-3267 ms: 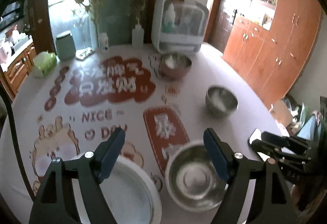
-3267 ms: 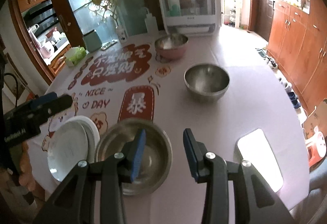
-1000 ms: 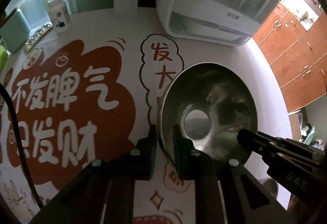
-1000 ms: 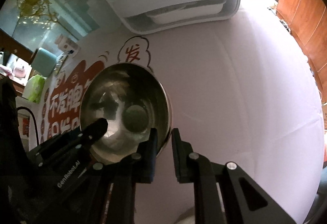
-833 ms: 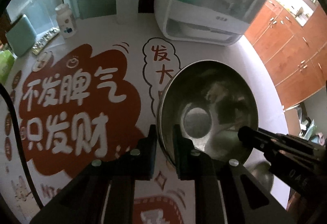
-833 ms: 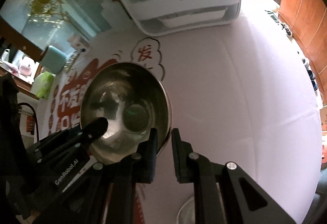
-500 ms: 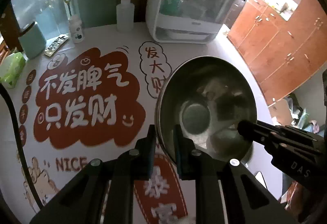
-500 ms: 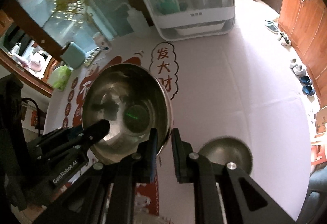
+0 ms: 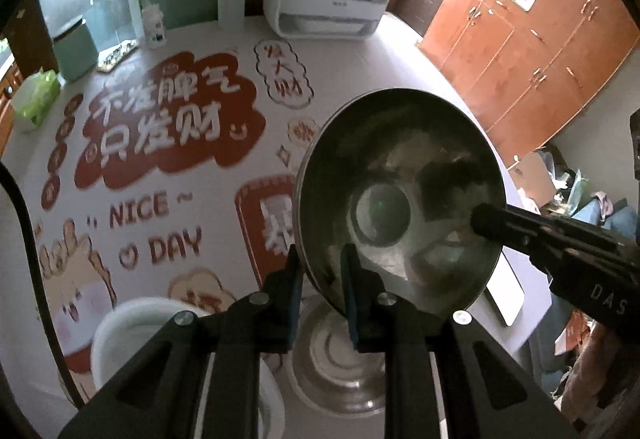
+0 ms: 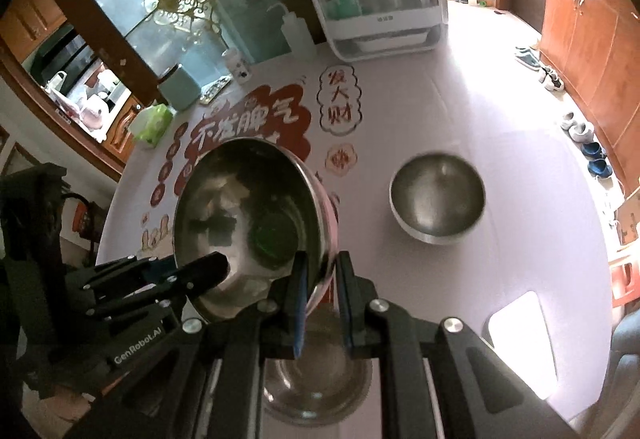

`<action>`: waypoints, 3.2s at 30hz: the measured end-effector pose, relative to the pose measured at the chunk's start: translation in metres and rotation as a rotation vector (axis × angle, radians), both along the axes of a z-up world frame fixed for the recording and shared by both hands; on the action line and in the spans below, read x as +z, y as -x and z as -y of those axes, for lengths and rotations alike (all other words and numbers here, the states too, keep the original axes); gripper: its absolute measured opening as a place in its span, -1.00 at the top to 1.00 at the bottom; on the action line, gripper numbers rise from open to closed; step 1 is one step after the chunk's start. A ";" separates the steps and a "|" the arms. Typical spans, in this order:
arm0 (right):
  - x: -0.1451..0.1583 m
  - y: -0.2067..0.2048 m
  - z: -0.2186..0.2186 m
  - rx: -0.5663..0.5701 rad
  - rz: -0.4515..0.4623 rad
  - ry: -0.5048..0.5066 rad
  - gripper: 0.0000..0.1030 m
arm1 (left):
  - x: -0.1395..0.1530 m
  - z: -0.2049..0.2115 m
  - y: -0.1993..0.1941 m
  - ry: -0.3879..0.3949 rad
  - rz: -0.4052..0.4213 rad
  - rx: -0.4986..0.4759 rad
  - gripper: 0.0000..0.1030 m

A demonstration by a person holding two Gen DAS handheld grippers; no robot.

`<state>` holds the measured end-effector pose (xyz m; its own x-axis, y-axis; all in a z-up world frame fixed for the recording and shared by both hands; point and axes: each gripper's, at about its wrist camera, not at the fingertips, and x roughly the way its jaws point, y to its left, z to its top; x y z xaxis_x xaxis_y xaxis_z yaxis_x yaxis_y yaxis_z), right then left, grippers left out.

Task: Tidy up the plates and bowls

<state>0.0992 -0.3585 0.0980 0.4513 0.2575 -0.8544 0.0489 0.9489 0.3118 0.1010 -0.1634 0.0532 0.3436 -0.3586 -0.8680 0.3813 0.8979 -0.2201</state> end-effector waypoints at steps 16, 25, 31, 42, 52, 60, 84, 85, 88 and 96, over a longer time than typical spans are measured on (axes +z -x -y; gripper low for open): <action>-0.088 0.084 -0.012 -0.050 -0.090 0.032 0.75 | -0.063 -0.003 0.078 -0.007 0.017 -0.004 0.67; -0.101 0.086 -0.013 -0.044 -0.102 0.050 0.75 | -0.095 -0.005 0.077 -0.004 -0.053 0.006 0.67; -0.100 0.082 -0.021 -0.025 -0.077 0.113 0.75 | -0.103 -0.010 0.078 -0.018 -0.053 0.019 0.67; -0.096 0.082 -0.024 -0.007 -0.068 0.137 0.72 | -0.084 -0.017 0.082 -0.005 0.001 0.034 0.67; -0.087 0.083 -0.026 0.002 -0.048 0.133 0.68 | -0.076 -0.022 0.085 0.000 0.023 0.047 0.66; -0.075 0.088 -0.026 0.016 -0.017 0.130 0.68 | -0.059 -0.021 0.088 0.002 0.073 0.040 0.40; -0.001 0.074 0.002 0.022 0.131 0.120 0.68 | 0.030 0.008 0.069 -0.028 0.278 0.012 -0.24; 0.004 0.072 0.004 0.020 0.138 0.125 0.68 | 0.035 0.011 0.066 -0.033 0.287 0.006 -0.25; 0.019 0.063 0.012 0.009 0.167 0.146 0.68 | 0.052 0.021 0.058 -0.052 0.329 -0.008 -0.41; 0.045 0.028 0.049 -0.051 0.198 0.170 0.33 | 0.088 0.057 0.015 -0.091 0.395 -0.040 -0.47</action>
<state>0.0715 -0.4079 0.1427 0.6231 0.0903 -0.7769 0.0519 0.9864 0.1562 0.0858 -0.2206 0.1414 0.6448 -0.3057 -0.7006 0.4551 0.8899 0.0305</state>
